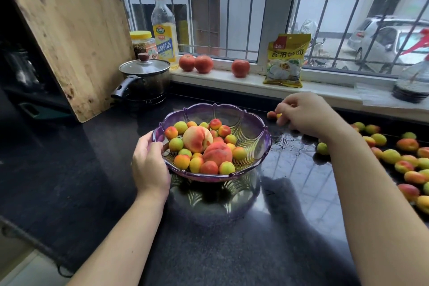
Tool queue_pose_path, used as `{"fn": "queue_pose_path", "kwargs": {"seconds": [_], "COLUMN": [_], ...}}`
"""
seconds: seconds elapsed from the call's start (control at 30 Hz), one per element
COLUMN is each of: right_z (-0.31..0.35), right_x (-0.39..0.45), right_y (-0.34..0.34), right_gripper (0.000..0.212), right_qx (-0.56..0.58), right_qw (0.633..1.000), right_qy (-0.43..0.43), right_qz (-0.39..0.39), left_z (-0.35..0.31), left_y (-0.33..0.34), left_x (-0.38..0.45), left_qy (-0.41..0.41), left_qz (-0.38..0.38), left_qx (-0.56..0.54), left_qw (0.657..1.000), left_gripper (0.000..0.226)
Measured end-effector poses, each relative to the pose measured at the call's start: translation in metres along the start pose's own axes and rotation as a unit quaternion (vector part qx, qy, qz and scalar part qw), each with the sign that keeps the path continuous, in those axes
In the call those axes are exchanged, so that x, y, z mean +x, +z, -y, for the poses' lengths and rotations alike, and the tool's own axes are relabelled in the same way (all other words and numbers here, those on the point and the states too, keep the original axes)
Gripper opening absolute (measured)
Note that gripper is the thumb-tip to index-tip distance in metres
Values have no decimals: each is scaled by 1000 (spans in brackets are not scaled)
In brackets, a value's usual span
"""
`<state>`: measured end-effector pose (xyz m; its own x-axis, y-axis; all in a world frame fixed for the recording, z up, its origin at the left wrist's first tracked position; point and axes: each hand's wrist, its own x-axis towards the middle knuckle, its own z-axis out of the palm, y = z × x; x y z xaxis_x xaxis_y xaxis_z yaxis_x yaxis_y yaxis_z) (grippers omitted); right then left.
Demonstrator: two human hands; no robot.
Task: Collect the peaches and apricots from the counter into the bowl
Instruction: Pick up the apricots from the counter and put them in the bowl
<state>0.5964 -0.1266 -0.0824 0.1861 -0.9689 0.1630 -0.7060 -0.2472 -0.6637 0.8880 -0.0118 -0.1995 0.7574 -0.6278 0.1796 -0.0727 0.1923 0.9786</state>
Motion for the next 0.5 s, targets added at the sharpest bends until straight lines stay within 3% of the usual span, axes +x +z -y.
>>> {"fn": "queue_pose_path", "kwargs": {"seconds": [0.07, 0.17, 0.27, 0.37, 0.43, 0.5], "right_z": [-22, -52, -64, -57, -52, -51], "right_x": [11, 26, 36, 54, 73, 89], "right_y": [7, 26, 55, 80, 85, 85], "right_gripper": [26, 22, 35, 64, 81, 81], "right_qx": [26, -31, -100, -176, -255, -315], "right_qw": [997, 988, 986, 984, 966, 948], "right_qy": [60, 124, 84, -9, -10, 15], "right_qz": [-49, -90, -107, -24, 30, 53], "left_z": [0, 1, 2, 2, 2, 2], "left_y": [2, 4, 4, 4, 5, 5], "left_x": [0, 1, 1, 2, 1, 0], "left_qy": [5, 5, 8, 7, 9, 10], "left_qz": [8, 11, 13, 11, 9, 7], "left_qx": [5, 0, 1, 3, 6, 5], "left_qw": [1000, 1000, 1000, 1000, 1000, 1000], "left_gripper": [31, 32, 32, 35, 36, 37]}}
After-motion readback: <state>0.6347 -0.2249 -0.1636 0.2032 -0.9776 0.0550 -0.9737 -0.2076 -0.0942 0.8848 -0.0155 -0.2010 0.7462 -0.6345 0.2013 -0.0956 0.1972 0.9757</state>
